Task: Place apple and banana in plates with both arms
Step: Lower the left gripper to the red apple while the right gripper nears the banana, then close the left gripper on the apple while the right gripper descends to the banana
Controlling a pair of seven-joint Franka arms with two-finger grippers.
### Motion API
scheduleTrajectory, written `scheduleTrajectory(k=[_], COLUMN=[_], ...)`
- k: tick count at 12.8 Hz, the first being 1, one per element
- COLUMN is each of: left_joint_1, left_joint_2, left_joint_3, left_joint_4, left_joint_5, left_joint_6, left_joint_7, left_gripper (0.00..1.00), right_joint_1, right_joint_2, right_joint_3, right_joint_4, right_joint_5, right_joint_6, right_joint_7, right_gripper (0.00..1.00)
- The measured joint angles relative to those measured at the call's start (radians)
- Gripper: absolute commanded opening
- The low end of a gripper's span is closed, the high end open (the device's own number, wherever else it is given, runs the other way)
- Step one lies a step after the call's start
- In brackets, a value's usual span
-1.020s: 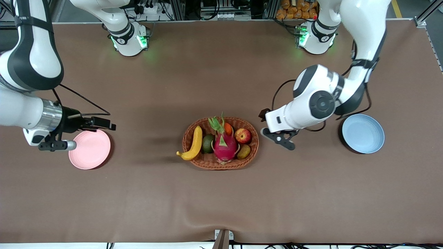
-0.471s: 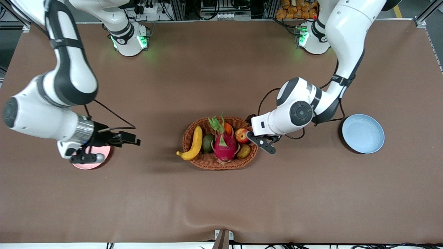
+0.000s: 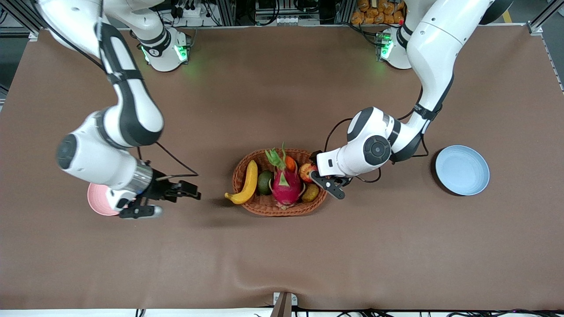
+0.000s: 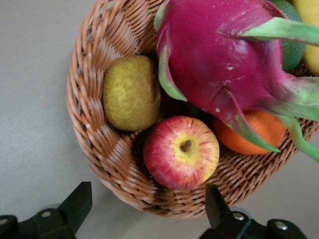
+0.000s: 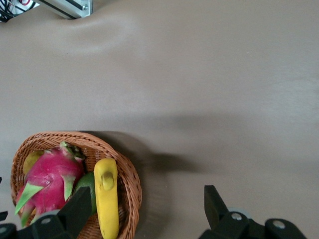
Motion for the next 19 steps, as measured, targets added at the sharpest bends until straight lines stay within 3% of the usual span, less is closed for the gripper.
scheduleTrajectory(k=[7, 16, 17, 19], left_joint_1=[-0.027, -0.047, -0.045, -0.043], left_joint_2=[0.009, 0.078, 0.08, 0.08], left_joint_3=[-0.017, -0.015, -0.014, -0.014], left_joint_4=[0.0, 0.0, 0.0, 0.0], left_joint_5=[-0.033, -0.033, -0.033, -0.033], left_joint_6=[0.057, 0.152, 0.152, 0.152], left_joint_7=[0.002, 0.031, 0.038, 0.045], left_gripper=[1.0, 0.99, 0.86, 0.5], right_joint_1=[0.113, 0.172, 0.172, 0.167], right_joint_2=[0.086, 0.149, 0.15, 0.149], right_joint_3=[0.001, 0.0, -0.001, -0.01], right_joint_4=[-0.002, -0.003, -0.005, -0.012], right_joint_5=[0.019, 0.019, 0.019, 0.019], right_joint_6=[0.179, 0.222, 0.222, 0.222], right_joint_7=[0.008, 0.009, 0.009, 0.009], right_gripper=[1.0, 1.0, 1.0, 1.0])
